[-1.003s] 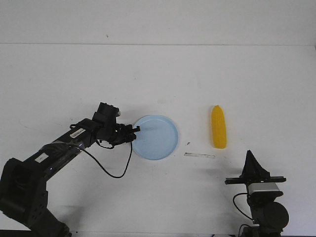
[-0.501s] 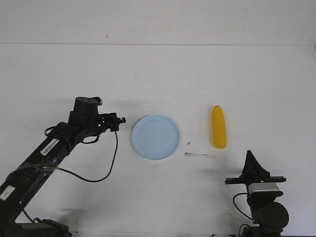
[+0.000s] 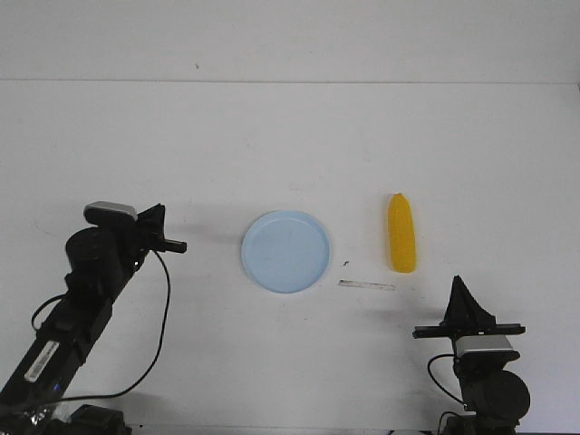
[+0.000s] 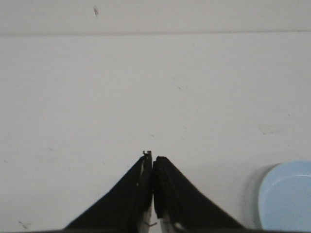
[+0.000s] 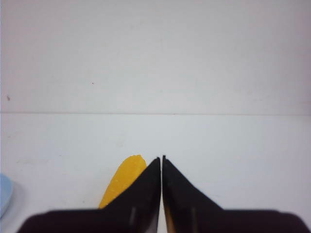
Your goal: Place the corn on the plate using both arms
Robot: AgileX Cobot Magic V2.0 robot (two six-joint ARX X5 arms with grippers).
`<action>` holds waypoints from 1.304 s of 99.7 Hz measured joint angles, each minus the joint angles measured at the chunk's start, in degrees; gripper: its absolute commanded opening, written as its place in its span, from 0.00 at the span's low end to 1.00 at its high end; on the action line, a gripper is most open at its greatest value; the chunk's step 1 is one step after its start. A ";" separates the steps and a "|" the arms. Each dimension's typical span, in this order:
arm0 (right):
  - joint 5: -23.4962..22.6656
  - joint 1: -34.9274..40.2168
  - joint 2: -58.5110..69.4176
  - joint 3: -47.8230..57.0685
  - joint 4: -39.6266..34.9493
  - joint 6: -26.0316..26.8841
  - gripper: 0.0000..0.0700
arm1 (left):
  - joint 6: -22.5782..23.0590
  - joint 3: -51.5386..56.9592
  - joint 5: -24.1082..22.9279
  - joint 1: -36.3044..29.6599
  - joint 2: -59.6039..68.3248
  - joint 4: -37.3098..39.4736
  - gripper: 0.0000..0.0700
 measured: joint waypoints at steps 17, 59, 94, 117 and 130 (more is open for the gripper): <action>0.00 0.00 0.00 0.00 0.00 0.00 0.00 | 3.65 -5.44 0.00 3.96 -9.97 0.76 0.00; 0.00 0.00 0.00 0.00 0.00 0.00 0.00 | 4.15 -13.66 -0.11 9.27 -31.47 -4.48 0.00; 0.00 0.00 0.00 0.00 0.00 0.00 0.00 | 4.15 -13.64 -0.15 9.27 -40.68 -5.46 0.00; 0.00 0.00 0.00 0.00 0.00 0.00 0.00 | 4.15 -13.64 -0.15 9.27 -41.51 -5.53 0.00; 0.00 0.00 0.00 0.00 0.00 0.00 0.00 | 4.15 -13.64 -0.15 9.27 -41.51 -5.55 0.00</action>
